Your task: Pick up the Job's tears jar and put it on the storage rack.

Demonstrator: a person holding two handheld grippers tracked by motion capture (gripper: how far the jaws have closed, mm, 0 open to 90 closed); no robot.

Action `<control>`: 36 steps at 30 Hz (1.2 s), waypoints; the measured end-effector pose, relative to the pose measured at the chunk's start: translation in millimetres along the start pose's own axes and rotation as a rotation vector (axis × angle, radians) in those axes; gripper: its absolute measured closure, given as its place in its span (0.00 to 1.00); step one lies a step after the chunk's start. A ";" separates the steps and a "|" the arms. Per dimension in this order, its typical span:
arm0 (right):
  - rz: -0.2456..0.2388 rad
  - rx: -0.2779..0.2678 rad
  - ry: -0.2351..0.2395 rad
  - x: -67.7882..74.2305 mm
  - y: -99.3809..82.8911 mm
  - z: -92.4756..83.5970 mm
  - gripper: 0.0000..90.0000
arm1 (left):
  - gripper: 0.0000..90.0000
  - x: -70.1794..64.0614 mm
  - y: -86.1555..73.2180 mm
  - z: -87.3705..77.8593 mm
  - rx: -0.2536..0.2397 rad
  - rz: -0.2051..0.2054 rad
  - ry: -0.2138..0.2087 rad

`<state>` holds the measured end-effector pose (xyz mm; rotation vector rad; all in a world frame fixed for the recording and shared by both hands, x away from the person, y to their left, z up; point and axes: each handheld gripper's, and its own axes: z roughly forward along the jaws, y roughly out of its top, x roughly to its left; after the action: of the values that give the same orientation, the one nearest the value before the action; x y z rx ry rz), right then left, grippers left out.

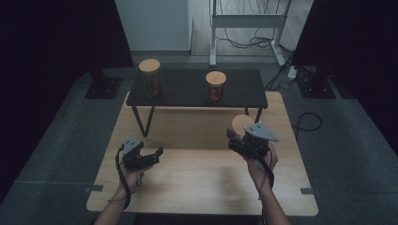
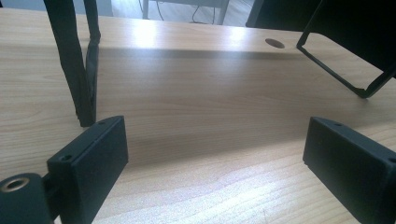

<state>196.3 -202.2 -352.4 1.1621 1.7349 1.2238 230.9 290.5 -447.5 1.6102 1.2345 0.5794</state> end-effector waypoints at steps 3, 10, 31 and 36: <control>-0.001 -0.001 -0.003 -0.5 1.8 0.5 0.28 | 0.07 0.2 0.0 -0.1 -0.001 0.000 -0.001; -0.002 -0.003 -0.007 -1.4 5.6 1.1 0.28 | 0.07 0.6 0.1 -0.3 -0.001 -0.003 -0.002; -0.001 -0.012 -0.013 -6.6 15.3 6.3 0.28 | 0.07 1.7 -0.2 0.1 0.003 -0.006 0.003; 0.005 -0.016 -0.014 -8.3 17.2 7.5 0.28 | 0.07 2.0 -0.3 0.6 0.005 -0.007 0.004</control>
<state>210.6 -205.0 -337.9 1.1634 1.7100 1.2270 232.0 292.1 -448.4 1.6093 1.2445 0.5757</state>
